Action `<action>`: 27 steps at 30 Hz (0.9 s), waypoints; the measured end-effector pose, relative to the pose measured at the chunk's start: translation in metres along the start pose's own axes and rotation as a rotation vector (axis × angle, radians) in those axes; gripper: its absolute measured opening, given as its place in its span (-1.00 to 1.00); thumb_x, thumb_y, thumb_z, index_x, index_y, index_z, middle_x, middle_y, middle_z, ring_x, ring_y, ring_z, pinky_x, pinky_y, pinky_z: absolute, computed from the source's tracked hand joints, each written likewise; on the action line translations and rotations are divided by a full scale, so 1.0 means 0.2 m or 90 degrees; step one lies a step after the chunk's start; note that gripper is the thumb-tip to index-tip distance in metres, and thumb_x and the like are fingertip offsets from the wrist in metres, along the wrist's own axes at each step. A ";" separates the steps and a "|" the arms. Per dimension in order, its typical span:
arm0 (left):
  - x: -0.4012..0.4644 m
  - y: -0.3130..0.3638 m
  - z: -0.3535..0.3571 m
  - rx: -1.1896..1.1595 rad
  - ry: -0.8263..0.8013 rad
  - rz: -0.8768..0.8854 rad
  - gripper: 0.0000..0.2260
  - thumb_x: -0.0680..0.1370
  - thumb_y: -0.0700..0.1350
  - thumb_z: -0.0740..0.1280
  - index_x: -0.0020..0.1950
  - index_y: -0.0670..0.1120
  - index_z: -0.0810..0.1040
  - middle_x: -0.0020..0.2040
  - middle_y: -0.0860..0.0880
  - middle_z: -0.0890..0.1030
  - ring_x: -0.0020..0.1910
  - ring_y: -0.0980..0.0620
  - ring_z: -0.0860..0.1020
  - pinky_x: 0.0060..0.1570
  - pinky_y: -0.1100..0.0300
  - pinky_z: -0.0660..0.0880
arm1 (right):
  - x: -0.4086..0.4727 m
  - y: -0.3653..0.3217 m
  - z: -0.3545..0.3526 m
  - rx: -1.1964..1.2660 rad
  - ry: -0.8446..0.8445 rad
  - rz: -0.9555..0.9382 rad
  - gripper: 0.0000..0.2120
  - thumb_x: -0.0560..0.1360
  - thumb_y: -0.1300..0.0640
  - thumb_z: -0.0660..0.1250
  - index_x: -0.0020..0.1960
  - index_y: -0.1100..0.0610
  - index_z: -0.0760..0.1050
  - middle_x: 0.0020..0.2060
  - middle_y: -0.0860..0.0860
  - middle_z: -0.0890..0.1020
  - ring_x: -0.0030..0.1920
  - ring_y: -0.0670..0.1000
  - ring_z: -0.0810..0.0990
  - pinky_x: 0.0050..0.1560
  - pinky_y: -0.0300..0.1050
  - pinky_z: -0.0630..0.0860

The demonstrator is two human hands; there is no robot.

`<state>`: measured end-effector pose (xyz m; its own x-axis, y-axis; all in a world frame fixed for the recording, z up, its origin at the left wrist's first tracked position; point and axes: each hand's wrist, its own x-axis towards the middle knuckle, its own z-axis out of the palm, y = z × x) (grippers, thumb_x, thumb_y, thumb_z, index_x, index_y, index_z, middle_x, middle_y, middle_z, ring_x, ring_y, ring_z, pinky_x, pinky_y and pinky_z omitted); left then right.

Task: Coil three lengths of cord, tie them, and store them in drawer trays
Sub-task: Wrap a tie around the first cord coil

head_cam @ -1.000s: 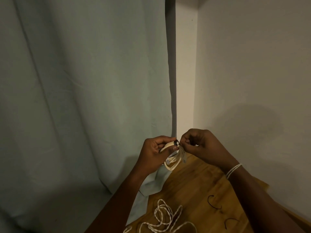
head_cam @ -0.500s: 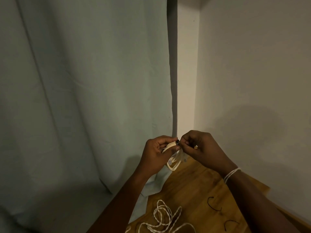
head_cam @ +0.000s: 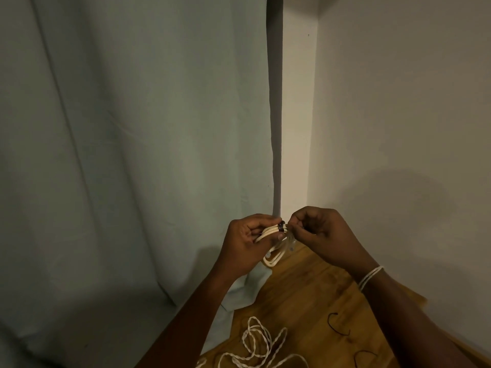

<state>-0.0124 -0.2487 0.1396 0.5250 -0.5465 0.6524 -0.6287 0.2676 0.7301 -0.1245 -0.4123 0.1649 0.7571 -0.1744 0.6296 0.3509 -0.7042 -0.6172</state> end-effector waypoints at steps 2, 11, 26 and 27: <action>0.00 0.00 -0.01 0.009 -0.007 0.005 -0.72 0.44 -0.22 0.50 0.15 -0.14 0.64 0.05 0.00 0.69 0.02 0.05 0.68 0.04 0.18 0.61 | 0.00 0.00 0.00 0.002 -0.005 0.008 -0.90 0.52 0.25 0.39 -0.10 0.10 0.67 -0.28 -0.03 0.69 -0.26 0.00 0.65 -0.19 -0.14 0.64; 0.01 0.03 -0.03 0.021 -0.038 0.013 -0.72 0.43 -0.23 0.51 0.13 -0.12 0.65 0.04 -0.02 0.69 0.02 0.03 0.67 0.03 0.20 0.61 | 0.03 -0.05 -0.06 -0.007 -0.098 -0.007 -0.91 0.54 0.18 0.39 -0.05 0.09 0.68 -0.26 -0.05 0.69 -0.25 -0.01 0.64 -0.23 -0.27 0.58; 0.00 0.04 0.02 -0.002 0.006 0.017 -0.75 0.45 -0.15 0.50 0.12 -0.11 0.67 0.01 0.00 0.71 0.00 0.03 0.68 0.04 0.12 0.62 | 0.00 -0.05 -0.04 0.015 -0.011 -0.022 -0.93 0.49 0.27 0.43 -0.09 0.16 0.69 -0.26 -0.02 0.71 -0.25 0.02 0.67 -0.18 -0.17 0.66; 0.00 0.05 0.02 -0.001 0.011 0.016 -0.75 0.45 -0.16 0.50 0.12 -0.12 0.67 0.01 0.01 0.71 0.00 0.04 0.68 0.04 0.13 0.62 | 0.00 -0.05 -0.04 0.015 -0.015 -0.017 -0.93 0.49 0.28 0.43 -0.10 0.17 0.69 -0.27 -0.01 0.70 -0.25 0.02 0.67 -0.18 -0.18 0.66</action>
<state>-0.0210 -0.2493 0.1448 0.5191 -0.5262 0.6736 -0.6410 0.2817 0.7140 -0.1325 -0.4115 0.1756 0.7597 -0.1391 0.6352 0.3840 -0.6924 -0.6109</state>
